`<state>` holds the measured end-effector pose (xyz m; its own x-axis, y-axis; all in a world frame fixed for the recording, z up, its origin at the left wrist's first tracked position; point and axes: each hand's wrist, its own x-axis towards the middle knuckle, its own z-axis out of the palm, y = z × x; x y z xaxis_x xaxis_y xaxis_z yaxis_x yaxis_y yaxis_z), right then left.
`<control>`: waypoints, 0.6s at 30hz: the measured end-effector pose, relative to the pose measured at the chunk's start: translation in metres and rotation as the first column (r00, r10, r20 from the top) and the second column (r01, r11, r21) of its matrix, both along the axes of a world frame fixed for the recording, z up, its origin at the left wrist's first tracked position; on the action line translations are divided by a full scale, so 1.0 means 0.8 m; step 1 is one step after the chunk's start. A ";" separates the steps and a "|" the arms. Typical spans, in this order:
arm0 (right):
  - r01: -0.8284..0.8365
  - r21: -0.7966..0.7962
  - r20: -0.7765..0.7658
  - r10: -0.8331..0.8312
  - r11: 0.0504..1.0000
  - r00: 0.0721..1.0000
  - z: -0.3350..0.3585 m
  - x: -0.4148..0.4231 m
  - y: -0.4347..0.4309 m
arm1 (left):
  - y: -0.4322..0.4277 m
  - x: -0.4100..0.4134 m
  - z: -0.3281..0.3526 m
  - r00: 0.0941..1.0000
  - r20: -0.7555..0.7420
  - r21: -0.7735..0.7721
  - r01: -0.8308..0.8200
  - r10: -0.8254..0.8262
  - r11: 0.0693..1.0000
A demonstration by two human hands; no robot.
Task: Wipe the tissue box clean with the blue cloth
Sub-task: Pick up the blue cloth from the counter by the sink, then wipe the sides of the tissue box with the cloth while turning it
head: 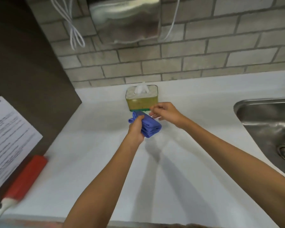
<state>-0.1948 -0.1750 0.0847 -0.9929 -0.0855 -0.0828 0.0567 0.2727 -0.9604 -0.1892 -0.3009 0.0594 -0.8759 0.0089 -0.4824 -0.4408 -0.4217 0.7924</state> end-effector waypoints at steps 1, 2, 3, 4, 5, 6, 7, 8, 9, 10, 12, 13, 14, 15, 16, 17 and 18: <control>0.033 -0.007 0.016 -0.033 0.999 0.999 -0.006 -0.011 -0.003 | -0.014 -0.010 -0.004 0.999 0.033 -0.033 -0.028 0.029 0.999; 0.064 -0.011 0.033 -0.064 0.998 0.997 -0.012 -0.023 -0.004 | -0.027 -0.021 -0.008 0.997 0.053 -0.069 -0.052 0.056 0.996; 0.095 -0.014 0.049 -0.094 0.995 0.994 -0.017 -0.036 -0.004 | -0.040 -0.032 -0.012 0.995 0.066 -0.102 -0.072 0.079 0.992; 0.133 -0.017 0.063 -0.132 0.991 0.989 -0.022 -0.050 -0.002 | -0.052 -0.044 -0.016 0.992 0.077 -0.133 -0.093 0.103 0.987; 0.183 -0.022 0.078 -0.181 0.983 0.980 -0.026 -0.064 0.000 | -0.064 -0.056 -0.019 0.988 0.083 -0.164 -0.116 0.131 0.980; 0.240 -0.026 0.095 -0.237 0.970 0.967 -0.029 -0.078 0.002 | -0.075 -0.068 -0.021 0.984 0.081 -0.194 -0.138 0.156 0.971; 0.291 -0.026 0.110 -0.286 0.956 0.952 -0.032 -0.092 0.005 | -0.084 -0.081 -0.023 0.982 0.069 -0.220 -0.157 0.176 0.963; 0.326 -0.021 0.120 -0.322 0.945 0.939 -0.036 -0.105 0.008 | -0.093 -0.095 -0.024 0.980 0.051 -0.236 -0.173 0.190 0.956; 0.347 -0.015 0.127 -0.342 0.938 0.931 -0.040 -0.116 0.011 | -0.100 -0.110 -0.026 0.979 0.033 -0.248 -0.187 0.201 0.950; 0.360 -0.011 0.136 -0.356 0.933 0.925 -0.044 -0.128 0.014 | -0.106 -0.123 -0.028 0.978 0.015 -0.263 -0.196 0.207 0.945; 0.382 -0.007 0.160 -0.376 0.924 0.913 -0.053 -0.151 0.020 | -0.115 -0.150 -0.030 0.977 -0.007 -0.335 -0.201 0.211 0.921; 0.387 -0.001 0.168 -0.381 0.922 0.909 -0.058 -0.163 0.022 | -0.118 -0.163 -0.032 0.978 -0.021 -0.379 -0.199 0.206 0.904; 0.386 0.012 0.176 -0.382 0.923 0.907 -0.062 -0.174 0.024 | -0.120 -0.177 -0.033 0.980 -0.042 -0.410 -0.195 0.196 0.891; 0.377 0.031 0.186 -0.376 0.926 0.908 -0.065 -0.185 0.026 | -0.120 -0.190 -0.036 0.982 -0.064 -0.434 -0.190 0.179 0.881; 0.363 0.052 0.199 -0.366 0.930 0.909 -0.070 -0.195 0.027 | -0.119 -0.203 -0.038 0.983 -0.085 -0.454 -0.184 0.164 0.872; 0.345 0.071 0.206 -0.352 0.936 0.913 -0.073 -0.200 0.027 | -0.118 -0.213 -0.039 0.983 -0.103 -0.470 -0.183 0.152 0.864; 0.330 0.085 0.212 -0.340 0.940 0.916 -0.078 -0.207 0.027 | -0.115 -0.225 -0.040 0.982 -0.118 -0.478 -0.185 0.146 0.858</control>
<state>-0.3606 -0.1533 0.0222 -0.9189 0.2583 -0.2982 0.3609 0.2450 -0.8999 -0.3692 -0.3929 0.0272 -0.8772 -0.3575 -0.3205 -0.3298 -0.0366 0.9433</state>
